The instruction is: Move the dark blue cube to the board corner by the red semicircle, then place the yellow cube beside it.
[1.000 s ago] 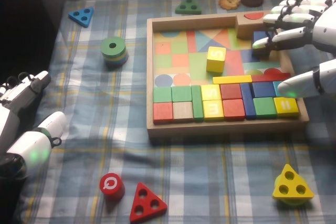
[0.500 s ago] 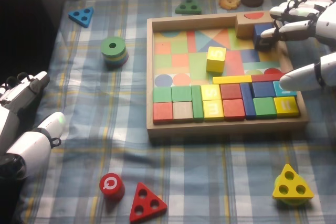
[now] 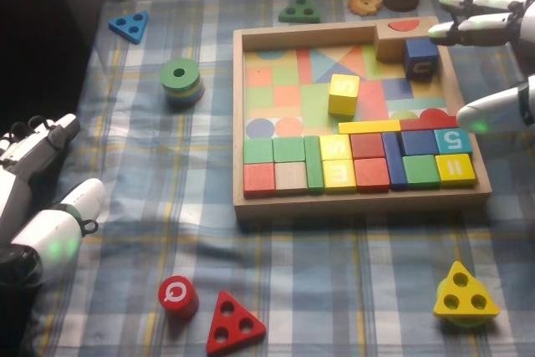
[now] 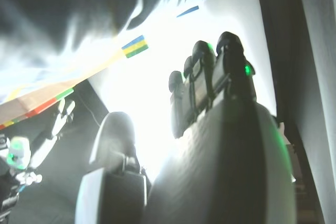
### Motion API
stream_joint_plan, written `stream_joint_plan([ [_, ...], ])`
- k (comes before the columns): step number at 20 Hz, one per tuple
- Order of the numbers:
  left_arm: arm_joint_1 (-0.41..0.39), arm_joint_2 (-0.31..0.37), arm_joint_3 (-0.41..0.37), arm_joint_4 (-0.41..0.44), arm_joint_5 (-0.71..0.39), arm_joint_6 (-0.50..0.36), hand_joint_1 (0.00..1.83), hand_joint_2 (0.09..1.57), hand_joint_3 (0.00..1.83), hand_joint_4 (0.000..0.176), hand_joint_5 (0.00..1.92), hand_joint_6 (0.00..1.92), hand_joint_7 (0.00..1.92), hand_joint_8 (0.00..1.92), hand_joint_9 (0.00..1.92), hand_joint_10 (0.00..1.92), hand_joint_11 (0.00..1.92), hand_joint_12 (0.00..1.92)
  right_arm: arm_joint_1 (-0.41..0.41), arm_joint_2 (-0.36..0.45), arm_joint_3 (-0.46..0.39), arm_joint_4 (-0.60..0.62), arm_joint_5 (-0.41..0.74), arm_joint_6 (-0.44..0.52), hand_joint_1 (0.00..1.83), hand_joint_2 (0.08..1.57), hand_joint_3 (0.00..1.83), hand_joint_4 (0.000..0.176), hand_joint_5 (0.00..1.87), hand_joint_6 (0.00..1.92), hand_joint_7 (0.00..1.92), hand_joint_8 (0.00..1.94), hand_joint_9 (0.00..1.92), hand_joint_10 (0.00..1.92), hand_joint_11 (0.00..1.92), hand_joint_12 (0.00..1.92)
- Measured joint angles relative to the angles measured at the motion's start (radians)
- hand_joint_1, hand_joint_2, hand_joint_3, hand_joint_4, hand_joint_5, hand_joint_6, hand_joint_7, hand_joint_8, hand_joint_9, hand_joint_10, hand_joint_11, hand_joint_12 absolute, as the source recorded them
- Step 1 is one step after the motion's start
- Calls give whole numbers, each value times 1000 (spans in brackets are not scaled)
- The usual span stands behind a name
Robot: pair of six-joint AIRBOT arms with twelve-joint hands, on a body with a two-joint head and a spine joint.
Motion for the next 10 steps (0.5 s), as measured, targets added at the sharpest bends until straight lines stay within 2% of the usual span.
stream_joint_plan([
  [1, 0, 0, 0, -2, 1, 0, 411, 1391, 3, 14, 315, 7, 231, 4, 198, 7, 0, 0, 0, 2, -5, -1, 5, 0, 0, 909, 3, 2, 245, 1, 0, 0, 0, 0, 0, 0],
  [3, 0, 0, 0, -3, 1, 0, 403, 1394, 4, 7, 317, 5, 220, 1, 204, 9, 0, 0, 0, 3, -20, -2, 16, 0, 0, 921, 8, 31, 235, 0, 0, 0, 0, 0, 0, 0],
  [4, 0, 0, 0, -3, 1, 0, 402, 1393, 2, 14, 317, 5, 221, 1, 209, 11, 0, 0, 1, 3, -28, -2, 27, 0, 0, 924, 9, 41, 233, 0, 0, 0, 0, 0, 0, 0],
  [5, 0, 0, 0, -2, 1, 0, 404, 1390, 1, 23, 313, 3, 219, 1, 206, 9, 0, 0, 1, 3, -36, -4, 45, 0, 0, 949, 19, 58, 232, 0, 0, 0, 0, 0, 0, 0],
  [6, 0, 0, 0, -2, 1, 0, 423, 1387, 0, 18, 320, 5, 226, 2, 207, 10, 0, 0, 1, 3, -40, -10, 58, 0, 0, 946, 16, 91, 225, 0, 0, 0, 0, 0, 0, 0],
  [8, 0, 0, 0, -3, 1, 0, 454, 1387, 0, 13, 322, 4, 220, 1, 196, 4, 0, 0, 2, -1, -43, -19, 92, 0, 0, 952, 16, 117, 223, 1, 0, 0, 0, 0, 0, 0],
  [9, 0, 0, 0, -3, 0, 0, 432, 1386, 0, 24, 317, 2, 219, 1, 190, 2, 0, 0, 5, -2, -43, -20, 95, 0, 0, 954, 15, 133, 235, 5, 0, 0, 0, 0, 0, 0],
  [10, 0, 0, 0, -3, 1, 0, 426, 1387, 0, 22, 320, 3, 219, 1, 185, 0, 0, 0, 13, -6, -39, -24, 106, 0, 0, 947, 10, 141, 235, 5, 0, 0, 0, 0, 0, 0],
])
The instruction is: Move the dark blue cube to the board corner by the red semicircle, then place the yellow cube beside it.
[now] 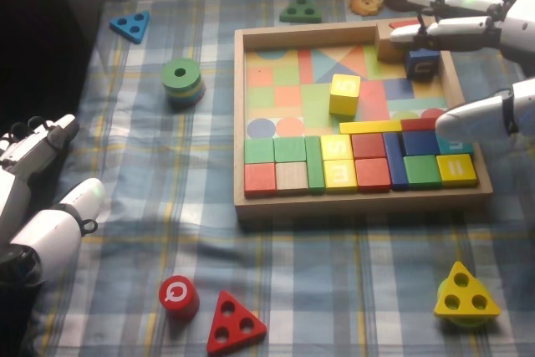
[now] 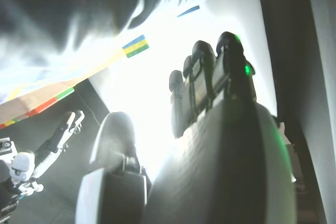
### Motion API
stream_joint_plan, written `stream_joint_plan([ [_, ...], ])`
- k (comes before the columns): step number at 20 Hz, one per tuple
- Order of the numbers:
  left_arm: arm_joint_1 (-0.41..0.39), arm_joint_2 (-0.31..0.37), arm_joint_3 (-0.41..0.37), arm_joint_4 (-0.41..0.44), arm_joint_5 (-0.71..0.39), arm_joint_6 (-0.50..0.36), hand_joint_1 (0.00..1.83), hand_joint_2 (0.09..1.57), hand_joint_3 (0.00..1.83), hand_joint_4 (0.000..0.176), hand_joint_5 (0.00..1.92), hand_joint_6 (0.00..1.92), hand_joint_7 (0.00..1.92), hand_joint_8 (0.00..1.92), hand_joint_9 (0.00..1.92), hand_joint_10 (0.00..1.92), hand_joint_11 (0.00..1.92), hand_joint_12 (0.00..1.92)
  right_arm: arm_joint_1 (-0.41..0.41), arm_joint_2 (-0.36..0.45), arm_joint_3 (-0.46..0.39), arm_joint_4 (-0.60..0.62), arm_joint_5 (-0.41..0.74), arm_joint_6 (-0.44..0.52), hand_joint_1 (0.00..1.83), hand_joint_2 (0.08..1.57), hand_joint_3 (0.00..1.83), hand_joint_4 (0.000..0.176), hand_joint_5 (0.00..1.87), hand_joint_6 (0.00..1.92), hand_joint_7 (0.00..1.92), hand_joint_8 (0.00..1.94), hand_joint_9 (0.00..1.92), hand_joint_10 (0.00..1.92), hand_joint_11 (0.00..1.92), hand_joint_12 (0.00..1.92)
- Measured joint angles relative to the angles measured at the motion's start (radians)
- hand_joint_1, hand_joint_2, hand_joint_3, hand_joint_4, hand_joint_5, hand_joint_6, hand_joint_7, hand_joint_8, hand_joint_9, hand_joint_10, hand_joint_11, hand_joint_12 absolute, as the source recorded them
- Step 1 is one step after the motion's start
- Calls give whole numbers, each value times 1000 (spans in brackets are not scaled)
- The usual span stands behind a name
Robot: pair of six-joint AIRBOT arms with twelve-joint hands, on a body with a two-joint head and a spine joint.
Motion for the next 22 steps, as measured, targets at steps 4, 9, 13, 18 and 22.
stream_joint_plan([
  [4, 0, 0, 0, -2, 0, 0, 427, 1386, 0, 18, 340, 9, 220, 3, 200, 9, 0, 0, 19, -59, 35, -11, 10, 0, 0, 903, 0, 166, 222, 0, 1, 0, 0, 0, 0, 0],
  [9, 0, 0, 2, 0, 0, 0, 466, 1383, 0, 14, 356, 8, 220, 1, 197, 6, 0, 0, 19, -134, 84, -74, 10, 62, 0, 957, 11, 80, 264, 14, 0, 0, 0, 0, 0, 0],
  [13, 0, 0, 2, 1, 0, 0, 441, 1390, 1, 10, 366, 6, 224, 2, 200, 6, 0, 0, 19, -175, 124, -133, -19, 126, 0, 933, 0, 114, 308, 21, 0, 0, 0, 0, 0, 0],
  [18, 0, 0, 2, 0, 0, 0, 398, 1390, 1, 25, 352, 4, 206, 2, 199, 6, 0, 0, 19, -195, 137, -167, -43, 130, 0, 961, 10, 60, 322, 16, 0, 0, 0, 0, 0, 0],
  [22, 0, 0, 2, 1, 1, 0, 437, 1388, 0, 19, 338, 3, 216, 4, 200, 7, 0, 0, 19, -189, 144, -182, -71, 132, 0, 959, 7, 44, 340, 16, 0, 0, 0, 0, 0, 0],
])
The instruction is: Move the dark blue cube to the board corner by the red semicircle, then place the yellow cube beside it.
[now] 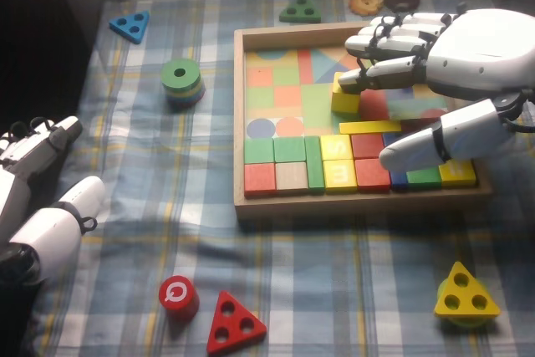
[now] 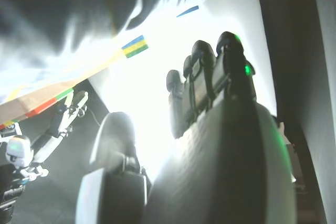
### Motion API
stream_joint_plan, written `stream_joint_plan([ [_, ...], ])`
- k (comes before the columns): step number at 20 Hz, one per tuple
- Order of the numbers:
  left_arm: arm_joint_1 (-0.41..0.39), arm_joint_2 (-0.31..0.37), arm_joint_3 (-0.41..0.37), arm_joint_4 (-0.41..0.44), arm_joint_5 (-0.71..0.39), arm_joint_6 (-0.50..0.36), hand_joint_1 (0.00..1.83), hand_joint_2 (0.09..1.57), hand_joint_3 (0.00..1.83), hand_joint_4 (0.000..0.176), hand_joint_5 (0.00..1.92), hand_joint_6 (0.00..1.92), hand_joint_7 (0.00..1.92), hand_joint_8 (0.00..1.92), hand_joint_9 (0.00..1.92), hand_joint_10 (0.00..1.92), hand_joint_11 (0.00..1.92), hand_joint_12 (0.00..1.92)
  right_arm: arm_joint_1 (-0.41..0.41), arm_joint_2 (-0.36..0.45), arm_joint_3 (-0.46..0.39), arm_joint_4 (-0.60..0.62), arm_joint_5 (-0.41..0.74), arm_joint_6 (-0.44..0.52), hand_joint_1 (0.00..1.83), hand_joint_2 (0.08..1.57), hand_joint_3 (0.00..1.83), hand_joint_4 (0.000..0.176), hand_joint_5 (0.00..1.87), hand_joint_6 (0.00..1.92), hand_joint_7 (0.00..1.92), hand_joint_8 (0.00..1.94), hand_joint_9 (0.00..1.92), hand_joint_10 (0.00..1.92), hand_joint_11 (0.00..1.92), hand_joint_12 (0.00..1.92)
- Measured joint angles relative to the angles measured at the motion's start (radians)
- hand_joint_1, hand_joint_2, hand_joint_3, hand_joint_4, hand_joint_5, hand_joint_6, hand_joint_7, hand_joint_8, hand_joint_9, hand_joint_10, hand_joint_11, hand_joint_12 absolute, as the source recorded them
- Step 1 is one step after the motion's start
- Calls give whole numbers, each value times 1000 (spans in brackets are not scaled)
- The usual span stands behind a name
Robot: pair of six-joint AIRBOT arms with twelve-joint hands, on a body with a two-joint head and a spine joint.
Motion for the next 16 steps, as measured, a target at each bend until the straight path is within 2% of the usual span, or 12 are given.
stream_joint_plan([
  [2, 0, 0, 0, 0, 0, 0, 402, 1394, 1, 31, 313, 0, 212, 1, 189, 2, 0, 0, 0, 10, 0, -6, -6, -2, 0, 968, 10, 35, 323, 7, 0, 0, 0, 0, 0, 0],
  [4, 0, 0, 0, 0, 0, 0, 391, 1388, 0, 19, 319, 3, 222, 4, 188, 1, 0, 0, 0, 30, 0, -6, -21, -11, 0, 969, 9, 52, 309, 0, 0, 0, 0, 0, 0, 0],
  [6, 0, 0, 0, 0, 0, 0, 395, 1393, 1, 11, 320, 3, 219, 3, 186, 1, 0, 0, 0, 55, 0, -5, -45, -18, 0, 944, 0, 98, 294, 0, 0, 0, 0, 0, 0, 0],
  [7, 0, 0, 0, 0, 0, 0, 398, 1396, 2, 6, 321, 3, 217, 1, 191, 3, 0, 0, 0, 64, 1, 6, -55, -35, 0, 918, 0, 140, 300, 3, 0, 0, 0, 0, 0, 0],
  [9, 0, 0, 0, 0, 1, 0, 405, 1395, 1, 6, 324, 3, 224, 3, 205, 8, 0, 0, 0, 69, 13, 30, -70, -57, 0, 912, 0, 167, 296, 1, 0, 0, 0, 0, 0, 0],
  [11, 0, 0, 0, -1, 3, 0, 407, 1395, 2, 1, 325, 3, 223, 2, 201, 7, 0, 0, 0, 69, 28, 47, -79, -61, 0, 871, 0, 158, 295, 1, 0, 0, 0, 0, 0, 0],
  [12, 0, 0, 0, 0, 3, 0, 409, 1392, 0, 8, 324, 3, 219, 0, 201, 7, 0, 0, 0, 68, 33, 48, -80, -70, 0, 880, 0, 142, 301, 3, 0, 0, 0, 0, 0, 0],
  [14, 0, 0, 0, -1, 3, 0, 412, 1392, 0, 6, 331, 5, 226, 3, 221, 15, 0, 0, 6, 52, 51, 66, -83, -87, 0, 891, 0, 115, 315, 8, 0, 0, 0, 0, 0, 0],
  [15, 0, 0, 0, 0, 4, 0, 430, 1392, 0, 1, 337, 6, 230, 3, 226, 17, 0, 0, 8, 45, 61, 70, -85, -90, 0, 893, 0, 112, 316, 8, 0, 0, 0, 0, 0, 0],
  [16, 0, 0, 0, 1, 4, 0, 446, 1394, 0, 0, 341, 6, 229, 2, 219, 13, 0, 0, 12, 36, 72, 71, -87, -90, 0, 890, 0, 117, 324, 10, 0, 0, 0, 0, 0, 0],
])
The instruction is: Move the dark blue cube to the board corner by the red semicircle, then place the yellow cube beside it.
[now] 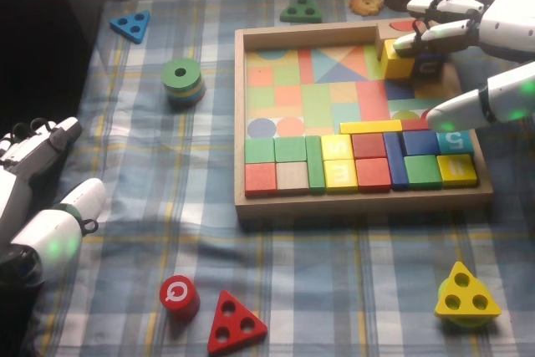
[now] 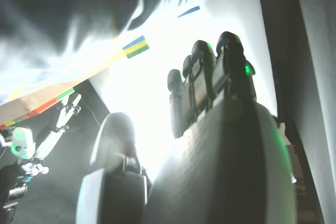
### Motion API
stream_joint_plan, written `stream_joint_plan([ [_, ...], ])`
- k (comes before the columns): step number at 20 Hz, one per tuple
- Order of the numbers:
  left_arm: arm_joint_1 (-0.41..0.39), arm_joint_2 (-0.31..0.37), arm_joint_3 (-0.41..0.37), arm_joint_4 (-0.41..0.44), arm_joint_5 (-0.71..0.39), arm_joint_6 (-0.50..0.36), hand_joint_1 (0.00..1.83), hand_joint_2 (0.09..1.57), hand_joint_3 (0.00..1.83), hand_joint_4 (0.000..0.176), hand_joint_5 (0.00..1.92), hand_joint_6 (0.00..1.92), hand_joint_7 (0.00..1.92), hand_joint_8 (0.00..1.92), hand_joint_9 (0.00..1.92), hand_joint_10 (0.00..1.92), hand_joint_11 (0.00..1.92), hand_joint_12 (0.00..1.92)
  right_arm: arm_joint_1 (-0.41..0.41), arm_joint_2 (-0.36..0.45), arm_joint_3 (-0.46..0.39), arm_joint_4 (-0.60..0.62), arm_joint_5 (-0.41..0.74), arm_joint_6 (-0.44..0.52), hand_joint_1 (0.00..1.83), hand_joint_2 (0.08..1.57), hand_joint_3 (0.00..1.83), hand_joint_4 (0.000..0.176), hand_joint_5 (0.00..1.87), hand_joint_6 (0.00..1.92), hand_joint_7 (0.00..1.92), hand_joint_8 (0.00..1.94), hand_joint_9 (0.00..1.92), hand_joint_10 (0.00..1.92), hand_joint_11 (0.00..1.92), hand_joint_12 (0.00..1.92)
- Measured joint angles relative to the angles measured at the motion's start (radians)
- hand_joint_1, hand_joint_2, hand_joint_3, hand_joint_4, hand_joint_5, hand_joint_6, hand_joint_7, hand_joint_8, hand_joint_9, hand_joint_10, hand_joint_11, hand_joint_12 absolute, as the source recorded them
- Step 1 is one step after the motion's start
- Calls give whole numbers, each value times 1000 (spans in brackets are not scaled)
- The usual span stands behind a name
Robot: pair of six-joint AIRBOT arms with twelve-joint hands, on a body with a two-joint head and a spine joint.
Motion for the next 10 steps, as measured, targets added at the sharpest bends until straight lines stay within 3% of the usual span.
stream_joint_plan([
  [1, 0, 0, 0, -3, 1, 0, 450, 1391, 0, 0, 350, 9, 232, 2, 222, 14, 0, 0, 3, -5, 5, 1, 1, 0, 0, 898, 0, 128, 317, 5, 0, 0, 0, 0, 0, 0],
  [2, 0, 0, 0, -5, 1, 0, 453, 1389, 0, 0, 348, 8, 231, 2, 218, 12, 0, 0, 3, -15, 17, 0, 4, 1, 0, 899, 0, 120, 313, 3, 0, 0, 0, 0, 0, 0],
  [3, 0, 0, 0, 0, 1, 0, 423, 1391, 0, 14, 333, 0, 215, 0, 196, 3, 0, 0, 6, -22, 27, 1, 3, 0, 0, 900, 0, 127, 308, 1, 0, 0, 0, 0, 0, 0],
  [6, 0, 0, 0, -2, 2, 0, 407, 1391, 0, 20, 336, 2, 212, 0, 194, 2, 0, 0, 7, -23, 27, 2, 2, 0, 0, 907, 0, 120, 310, 1, 0, 0, 0, 0, 0, 0],
  [7, 0, 0, 0, -2, 2, 0, 411, 1394, 2, 8, 338, 2, 210, 0, 190, 0, 0, 0, 13, -16, 18, 2, -6, 0, 0, 909, 1, 129, 310, 1, 0, 0, 0, 0, 0, 0],
  [9, 0, 0, 0, -1, 2, 0, 431, 1389, 0, 11, 336, 3, 209, 5, 205, 7, 0, 0, 19, -13, 7, 2, -18, -2, 0, 916, 4, 125, 301, 0, 0, 0, 0, 0, 0, 0],
  [10, 0, 0, 0, -1, 3, 0, 432, 1392, 0, 5, 335, 2, 209, 4, 203, 6, 0, 0, 22, -8, -2, 2, -23, -3, 0, 916, 4, 133, 292, 0, 0, 0, 0, 0, 0, 0],
])
